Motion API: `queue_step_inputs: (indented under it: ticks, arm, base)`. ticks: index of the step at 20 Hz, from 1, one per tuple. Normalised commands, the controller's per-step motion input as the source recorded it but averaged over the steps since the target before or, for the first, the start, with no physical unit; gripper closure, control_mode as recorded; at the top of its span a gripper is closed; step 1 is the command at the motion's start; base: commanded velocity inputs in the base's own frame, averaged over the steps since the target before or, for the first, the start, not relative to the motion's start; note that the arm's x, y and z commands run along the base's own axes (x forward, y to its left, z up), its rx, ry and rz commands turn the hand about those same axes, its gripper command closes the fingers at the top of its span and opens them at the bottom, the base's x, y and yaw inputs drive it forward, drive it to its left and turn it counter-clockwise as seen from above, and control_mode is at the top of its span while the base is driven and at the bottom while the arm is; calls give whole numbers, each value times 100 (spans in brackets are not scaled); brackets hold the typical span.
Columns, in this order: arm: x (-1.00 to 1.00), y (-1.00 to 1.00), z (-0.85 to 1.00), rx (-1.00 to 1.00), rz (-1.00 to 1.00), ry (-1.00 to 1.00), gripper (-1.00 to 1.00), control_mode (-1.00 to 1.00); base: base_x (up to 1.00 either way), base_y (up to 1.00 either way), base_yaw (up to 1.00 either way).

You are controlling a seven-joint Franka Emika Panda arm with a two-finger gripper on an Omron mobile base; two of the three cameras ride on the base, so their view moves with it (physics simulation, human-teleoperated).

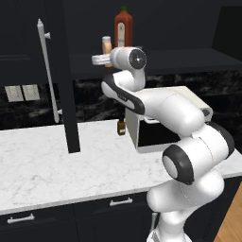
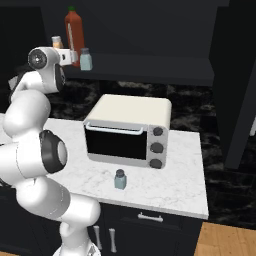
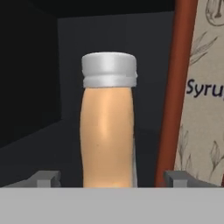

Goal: Put the shaker and condiment bottle from the counter next to their counterparts in the cabinet.

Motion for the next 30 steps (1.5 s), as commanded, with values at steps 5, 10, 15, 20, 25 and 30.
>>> queue_step_inputs:
  ticks: [5,10,15,20,25,30]
  arm:
    - [-20,0,10,1,-11,-1,-100,-100]
    - [-50,0,16,4,-17,0,-100,-100]
    - [-41,-4,5,6,-12,0,-100,-100]
    - [-38,-23,0,8,-5,0,-100,-100]
    - [-51,-47,0,12,-4,0,-100,-100]
    - [-77,-32,0,11,-1,0,-100,-100]
  base:
    - [0,0,0]
    - [0,0,0]
    - [0,0,0]
    - [0,0,0]
    - [0,0,0]
    - [0,0,0]
